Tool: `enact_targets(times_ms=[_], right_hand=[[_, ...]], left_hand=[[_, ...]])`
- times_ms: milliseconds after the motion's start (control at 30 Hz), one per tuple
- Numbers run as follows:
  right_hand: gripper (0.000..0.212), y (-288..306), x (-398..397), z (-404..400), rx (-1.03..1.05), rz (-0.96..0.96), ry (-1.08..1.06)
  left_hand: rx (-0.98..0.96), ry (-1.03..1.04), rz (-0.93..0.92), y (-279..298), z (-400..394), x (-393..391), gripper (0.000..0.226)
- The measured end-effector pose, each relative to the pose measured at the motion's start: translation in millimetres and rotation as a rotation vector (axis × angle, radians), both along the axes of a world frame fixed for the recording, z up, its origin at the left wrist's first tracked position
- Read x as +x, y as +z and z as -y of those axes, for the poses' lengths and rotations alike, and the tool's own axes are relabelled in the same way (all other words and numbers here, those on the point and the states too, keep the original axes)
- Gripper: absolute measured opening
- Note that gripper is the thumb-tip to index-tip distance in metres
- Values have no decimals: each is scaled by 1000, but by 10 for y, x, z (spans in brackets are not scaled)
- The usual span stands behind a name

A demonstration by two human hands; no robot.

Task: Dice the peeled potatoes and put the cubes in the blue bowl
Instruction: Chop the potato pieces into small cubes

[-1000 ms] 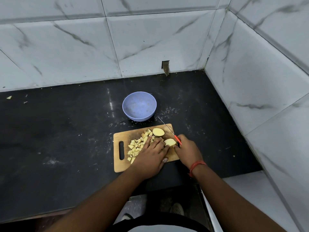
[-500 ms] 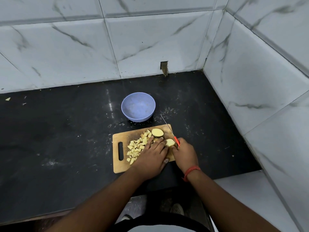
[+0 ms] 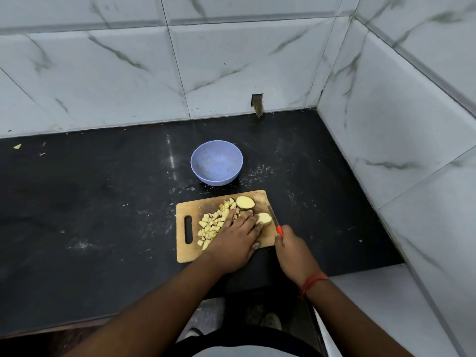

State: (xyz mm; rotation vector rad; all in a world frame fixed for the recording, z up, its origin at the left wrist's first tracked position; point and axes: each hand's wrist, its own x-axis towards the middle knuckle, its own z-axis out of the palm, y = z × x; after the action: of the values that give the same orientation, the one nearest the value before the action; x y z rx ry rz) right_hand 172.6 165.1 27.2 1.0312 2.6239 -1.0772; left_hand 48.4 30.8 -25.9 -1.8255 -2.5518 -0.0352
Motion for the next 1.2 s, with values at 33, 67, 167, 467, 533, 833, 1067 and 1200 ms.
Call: enact_targets(times_ms=[33,67,167,467,533,833,1067,1200], right_hand=[[15,4,31,23,40,58,47],[15,7,51,47,79,105,81],[15,18,32,83,132,208,110],[36,89,-310,154,176,611,136],[44,71,-430,156,196,733,193],[28,-50,338,260,160,502,165],[15,95,252,257,123,289,45],[21,135,57,276,129,345,63]], left_hand=[[-4,-5,-5,-5,0,-3,59],[-6,-7,-7,-9,-1,-3,59],[-5,-4,-7,-7,-6,-2,60],[-42,18,11,40,-19,34,56],[-58,20,19,73,-24,30,56],[-91,52,30,98,-32,72,59],[-60,51,59,48,33,62,69],[-52,45,56,51,37,55,70]])
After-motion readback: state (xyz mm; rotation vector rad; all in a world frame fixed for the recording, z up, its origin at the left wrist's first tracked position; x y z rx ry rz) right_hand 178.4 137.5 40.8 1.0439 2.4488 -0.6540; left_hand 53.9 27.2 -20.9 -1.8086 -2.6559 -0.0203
